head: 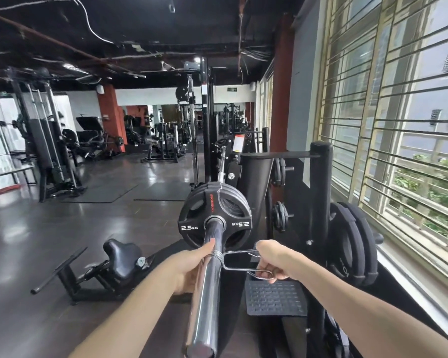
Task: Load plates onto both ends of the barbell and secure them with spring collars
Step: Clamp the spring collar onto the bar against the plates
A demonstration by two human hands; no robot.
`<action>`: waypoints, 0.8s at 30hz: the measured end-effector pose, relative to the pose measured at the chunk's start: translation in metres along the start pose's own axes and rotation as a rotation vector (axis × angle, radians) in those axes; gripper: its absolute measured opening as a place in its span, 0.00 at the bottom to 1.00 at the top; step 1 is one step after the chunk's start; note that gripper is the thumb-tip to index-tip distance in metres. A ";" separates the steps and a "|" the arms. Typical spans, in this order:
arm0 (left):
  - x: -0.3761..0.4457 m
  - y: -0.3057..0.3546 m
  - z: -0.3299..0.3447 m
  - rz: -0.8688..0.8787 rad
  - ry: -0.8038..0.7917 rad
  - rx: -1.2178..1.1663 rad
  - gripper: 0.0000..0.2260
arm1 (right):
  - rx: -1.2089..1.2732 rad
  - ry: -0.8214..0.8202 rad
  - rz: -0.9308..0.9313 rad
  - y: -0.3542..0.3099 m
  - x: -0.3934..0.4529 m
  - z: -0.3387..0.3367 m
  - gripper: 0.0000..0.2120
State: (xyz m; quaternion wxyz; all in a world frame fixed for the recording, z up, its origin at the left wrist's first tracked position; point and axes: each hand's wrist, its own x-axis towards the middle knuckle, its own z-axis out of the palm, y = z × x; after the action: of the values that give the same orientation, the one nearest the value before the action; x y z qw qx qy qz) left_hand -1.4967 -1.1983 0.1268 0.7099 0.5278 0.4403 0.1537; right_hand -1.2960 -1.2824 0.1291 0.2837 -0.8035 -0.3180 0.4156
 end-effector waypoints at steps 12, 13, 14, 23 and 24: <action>0.108 0.060 -0.007 -0.011 0.087 -0.074 0.21 | 0.132 0.006 -0.008 -0.056 0.088 -0.035 0.19; 0.112 0.063 -0.009 -0.015 0.081 -0.083 0.21 | 0.118 -0.006 0.000 -0.058 0.093 -0.037 0.20; 0.116 0.064 -0.011 -0.021 0.074 -0.092 0.20 | 0.073 -0.025 0.008 -0.060 0.096 -0.039 0.22; 0.110 0.052 -0.014 0.041 0.130 -0.021 0.28 | 0.040 0.030 0.070 -0.064 0.100 -0.039 0.40; 0.106 0.052 -0.017 0.012 0.087 -0.004 0.27 | 0.047 0.041 0.074 -0.064 0.099 -0.040 0.36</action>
State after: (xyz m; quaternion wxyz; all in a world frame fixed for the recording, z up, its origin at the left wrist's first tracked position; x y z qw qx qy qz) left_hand -1.4373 -1.0952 0.1233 0.6902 0.5217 0.4675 0.1816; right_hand -1.2350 -1.1752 0.1471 0.2931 -0.8162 -0.2723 0.4168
